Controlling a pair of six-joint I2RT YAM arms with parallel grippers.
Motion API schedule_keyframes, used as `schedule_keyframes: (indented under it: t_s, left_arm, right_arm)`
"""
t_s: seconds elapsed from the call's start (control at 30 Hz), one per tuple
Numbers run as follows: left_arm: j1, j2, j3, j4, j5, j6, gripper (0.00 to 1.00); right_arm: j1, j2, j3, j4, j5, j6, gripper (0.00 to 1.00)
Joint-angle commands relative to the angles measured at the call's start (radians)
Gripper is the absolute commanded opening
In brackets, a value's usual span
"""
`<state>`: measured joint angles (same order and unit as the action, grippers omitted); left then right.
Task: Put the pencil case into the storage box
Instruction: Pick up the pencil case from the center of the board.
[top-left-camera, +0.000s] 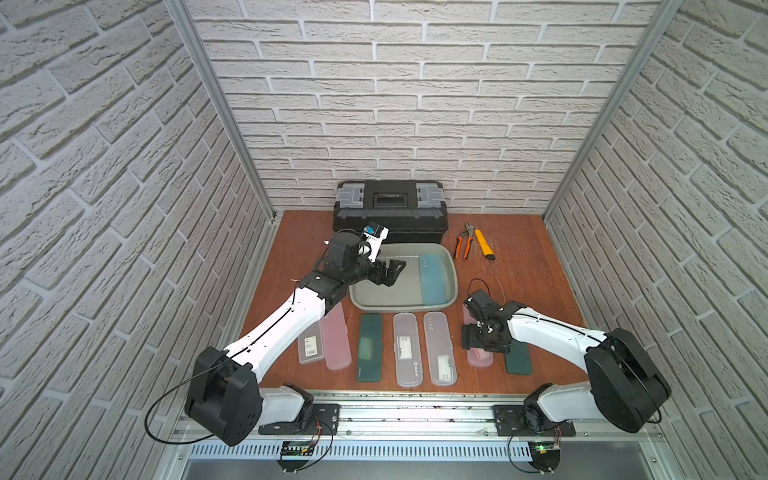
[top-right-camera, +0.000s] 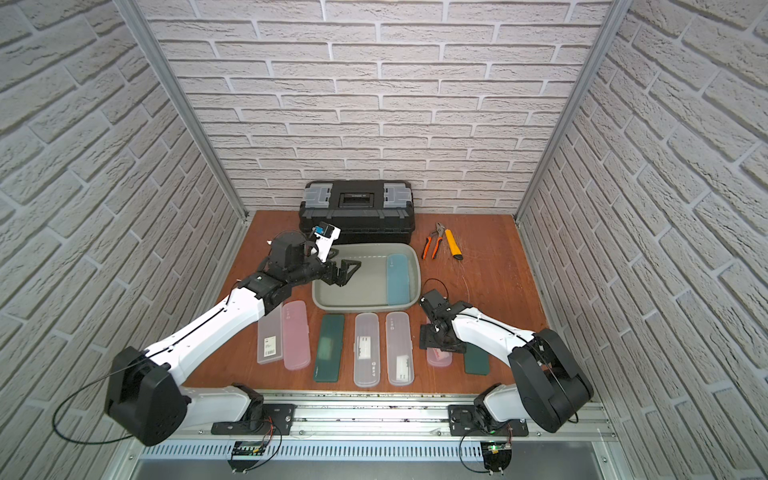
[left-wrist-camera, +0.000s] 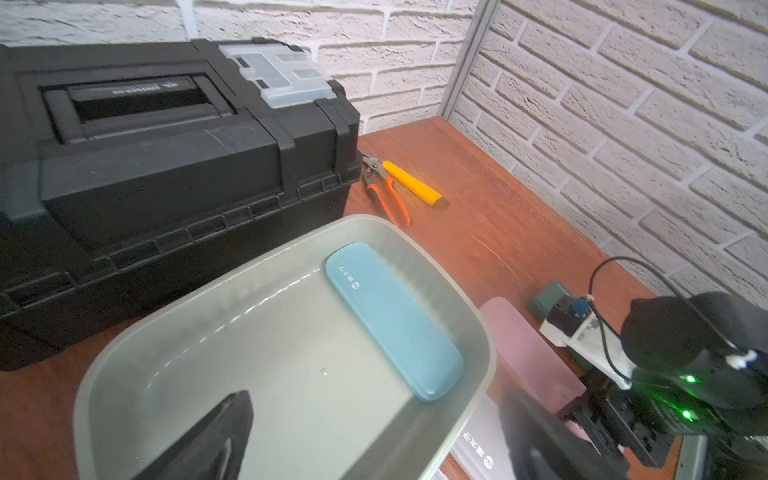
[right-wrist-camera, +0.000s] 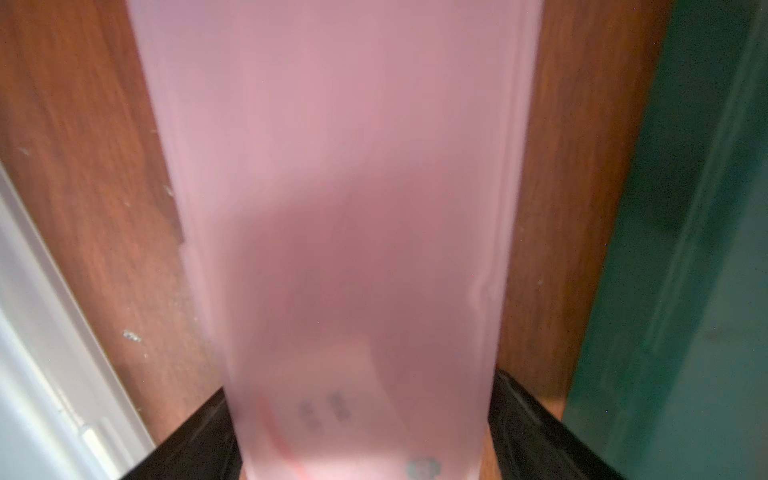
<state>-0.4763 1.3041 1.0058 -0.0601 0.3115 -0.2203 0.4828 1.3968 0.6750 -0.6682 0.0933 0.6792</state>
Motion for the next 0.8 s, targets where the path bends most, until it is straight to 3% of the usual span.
schedule_keyframes:
  t_s: [0.0, 0.27, 0.53, 0.77]
  left_arm:
    - [0.007, -0.019, -0.001, 0.042, 0.012, 0.018, 0.98]
    - [-0.016, -0.085, -0.059, 0.092, -0.076, 0.055, 0.98]
    - [-0.024, -0.066, -0.045, 0.065, -0.102, 0.083, 0.99]
    - [-0.035, -0.101, 0.009, 0.089, -0.024, -0.059, 0.99]
  right_arm:
    - [0.008, 0.014, -0.013, 0.026, 0.023, 0.019, 0.86]
    - [0.011, -0.077, 0.008, -0.021, 0.067, 0.014, 0.7]
    - [0.01, -0.205, 0.13, -0.154, 0.15, -0.019, 0.67]
    - [0.0, -0.321, 0.248, -0.182, 0.182, -0.074, 0.67]
